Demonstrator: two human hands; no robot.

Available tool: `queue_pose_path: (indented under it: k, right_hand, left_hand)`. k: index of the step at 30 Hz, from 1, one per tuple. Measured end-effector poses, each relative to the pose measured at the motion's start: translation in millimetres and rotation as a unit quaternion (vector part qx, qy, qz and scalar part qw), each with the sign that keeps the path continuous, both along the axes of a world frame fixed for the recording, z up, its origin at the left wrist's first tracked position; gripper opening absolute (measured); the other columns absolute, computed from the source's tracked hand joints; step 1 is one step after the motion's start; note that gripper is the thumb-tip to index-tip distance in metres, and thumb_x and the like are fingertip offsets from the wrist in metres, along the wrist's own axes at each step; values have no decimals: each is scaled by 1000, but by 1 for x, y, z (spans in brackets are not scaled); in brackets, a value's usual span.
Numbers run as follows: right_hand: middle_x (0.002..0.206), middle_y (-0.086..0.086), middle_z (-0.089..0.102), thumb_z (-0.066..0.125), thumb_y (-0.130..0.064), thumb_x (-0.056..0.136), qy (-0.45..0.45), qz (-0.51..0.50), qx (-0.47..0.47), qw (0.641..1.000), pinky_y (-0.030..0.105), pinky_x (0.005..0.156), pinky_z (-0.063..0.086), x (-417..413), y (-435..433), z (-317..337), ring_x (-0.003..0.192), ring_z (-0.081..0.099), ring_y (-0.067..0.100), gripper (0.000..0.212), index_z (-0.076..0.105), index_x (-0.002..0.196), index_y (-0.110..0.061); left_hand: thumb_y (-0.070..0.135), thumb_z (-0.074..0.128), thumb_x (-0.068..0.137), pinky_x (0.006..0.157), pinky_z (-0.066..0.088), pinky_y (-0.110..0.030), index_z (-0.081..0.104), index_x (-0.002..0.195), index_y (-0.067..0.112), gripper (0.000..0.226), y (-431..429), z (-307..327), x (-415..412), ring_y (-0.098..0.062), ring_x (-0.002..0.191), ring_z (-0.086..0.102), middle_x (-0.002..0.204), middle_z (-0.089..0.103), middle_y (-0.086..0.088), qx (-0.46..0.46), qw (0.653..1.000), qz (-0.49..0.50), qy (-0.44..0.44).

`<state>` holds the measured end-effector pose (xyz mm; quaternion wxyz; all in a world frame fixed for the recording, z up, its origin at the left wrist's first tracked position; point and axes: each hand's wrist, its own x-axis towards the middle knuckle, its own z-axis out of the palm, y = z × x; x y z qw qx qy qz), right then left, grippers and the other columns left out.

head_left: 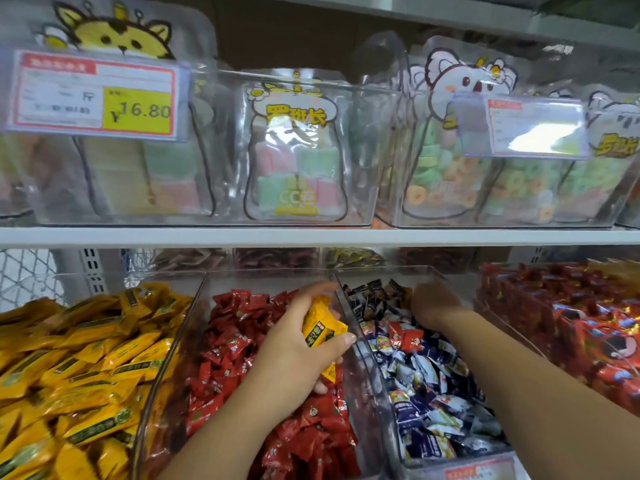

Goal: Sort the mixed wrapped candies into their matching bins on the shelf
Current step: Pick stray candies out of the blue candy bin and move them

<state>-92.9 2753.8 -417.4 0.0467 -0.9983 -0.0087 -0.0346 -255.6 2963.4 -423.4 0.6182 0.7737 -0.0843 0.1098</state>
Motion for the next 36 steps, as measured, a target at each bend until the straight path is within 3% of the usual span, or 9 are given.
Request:
queue_pose_path:
  k: [3, 6, 9, 12, 16, 21, 24, 32, 36]
  right_hand:
    - [115, 13, 62, 39, -4, 97, 24, 4, 2, 1000, 29, 83, 42, -1, -3, -4, 104, 58, 26, 25, 63, 106, -2]
    - [100, 14, 65, 49, -17, 94, -2, -5, 56, 998, 27, 70, 39, -4, -9, -7, 95, 62, 27, 14, 59, 85, -13]
    - [106, 9, 67, 54, -25, 92, -34, -7, 131, 991, 27, 71, 45, -24, -13, -3, 93, 63, 26, 14, 65, 97, -17]
    - [102, 4, 67, 67, -24, 85, -81, 10, 271, 959, 28, 68, 51, -49, -15, 3, 84, 62, 22, 8, 65, 93, -23]
    - [75, 0, 68, 69, -16, 82, -134, 37, 396, 908, 25, 52, 40, -88, -12, 20, 58, 56, 14, 14, 71, 95, -21]
    - [84, -6, 70, 73, -20, 84, -50, 123, 492, 860, 23, 70, 45, -140, 7, 37, 78, 65, 6, 22, 58, 101, -22]
    - [80, -1, 72, 73, -11, 83, -10, 205, 494, 845, 18, 65, 44, -160, 21, 48, 67, 61, 5, 14, 64, 94, -13]
    - [88, 9, 73, 64, -6, 90, 70, 238, 543, 802, 24, 75, 57, -172, 29, 51, 78, 69, 19, 17, 70, 104, -13]
    - [98, 4, 74, 57, -12, 96, -54, 125, 451, 882, 34, 89, 54, -145, -10, 44, 88, 70, 18, 20, 69, 111, -17]
  left_hand:
    - [26, 74, 82, 49, 51, -24, 44, 111, 67, 58, 1, 0, 0, -19, 81, 68, 109, 60, 12, 2, 1000, -3, 1]
    - [28, 74, 82, 49, 51, -24, 45, 113, 64, 56, 1, 0, -2, -15, 77, 68, 106, 61, 11, 3, 1000, -5, 2]
    - [29, 75, 81, 49, 50, -24, 46, 112, 62, 54, 1, 1, -2, -13, 75, 68, 104, 62, 10, 3, 1000, 1, 0]
    - [27, 74, 82, 48, 50, -24, 46, 113, 60, 53, 0, 1, -4, -13, 77, 69, 105, 62, 13, 1, 1000, 6, -2]
    - [25, 74, 83, 50, 51, -25, 45, 115, 57, 54, -1, -1, -12, -13, 76, 69, 107, 62, 15, 6, 1000, 6, 8]
    - [26, 75, 82, 48, 50, -28, 46, 124, 52, 57, 0, 4, -25, -17, 72, 68, 109, 62, 11, 15, 1000, 1, -2]
    - [34, 76, 80, 46, 50, -28, 48, 120, 56, 53, 4, 9, -32, -19, 60, 62, 92, 66, 1, 37, 999, 2, -8]
    - [35, 68, 86, 44, 46, -21, 65, 95, 31, 10, 8, 10, -39, -11, 58, 62, 86, 64, -11, 90, 996, 16, -21]
    - [33, 68, 87, 42, 42, -19, 63, 93, 27, 9, 12, 4, -33, -5, 49, 55, 84, 62, -8, 107, 993, 41, -33]
